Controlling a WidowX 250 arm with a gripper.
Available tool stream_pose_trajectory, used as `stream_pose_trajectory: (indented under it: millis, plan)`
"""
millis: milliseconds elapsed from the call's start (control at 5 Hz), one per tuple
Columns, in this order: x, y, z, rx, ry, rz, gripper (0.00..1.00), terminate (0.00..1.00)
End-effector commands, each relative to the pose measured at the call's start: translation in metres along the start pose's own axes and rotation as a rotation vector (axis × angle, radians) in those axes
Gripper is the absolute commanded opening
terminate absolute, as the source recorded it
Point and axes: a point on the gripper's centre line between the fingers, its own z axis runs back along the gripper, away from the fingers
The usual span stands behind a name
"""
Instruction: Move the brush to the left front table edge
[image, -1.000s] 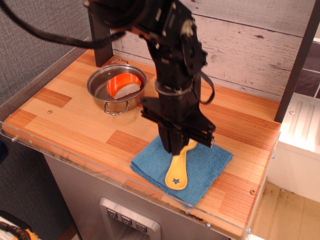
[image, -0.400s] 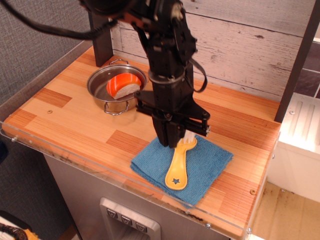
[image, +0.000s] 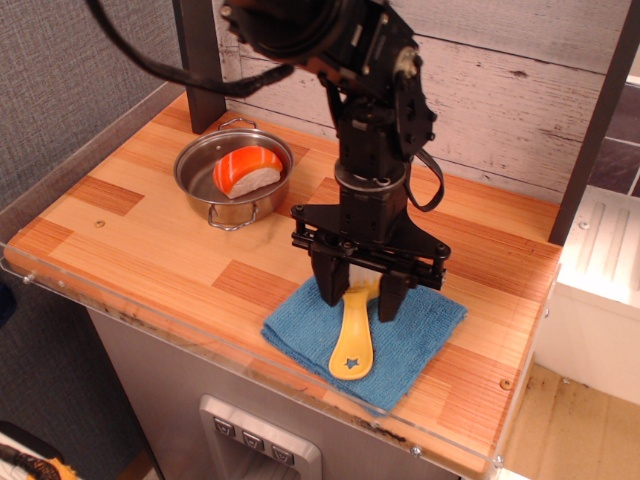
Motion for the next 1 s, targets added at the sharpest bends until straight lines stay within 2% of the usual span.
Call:
stream_pose_trajectory:
  millis: [0, 200, 400, 800]
  plan:
    - [0.0014, -0.0077, 0.0003, 0.032, -0.003, 0.005, 1.00, 0.00]
    - [0.0010, -0.0069, -0.0008, 0.041, -0.001, 0.004, 1.00, 0.00]
    - [0.0007, -0.0055, -0.0009, 0.043, -0.002, -0.011, 0.00, 0.00]
    - [0.0015, -0.0045, 0.0021, 0.035, 0.002, -0.037, 0.00, 0.00]
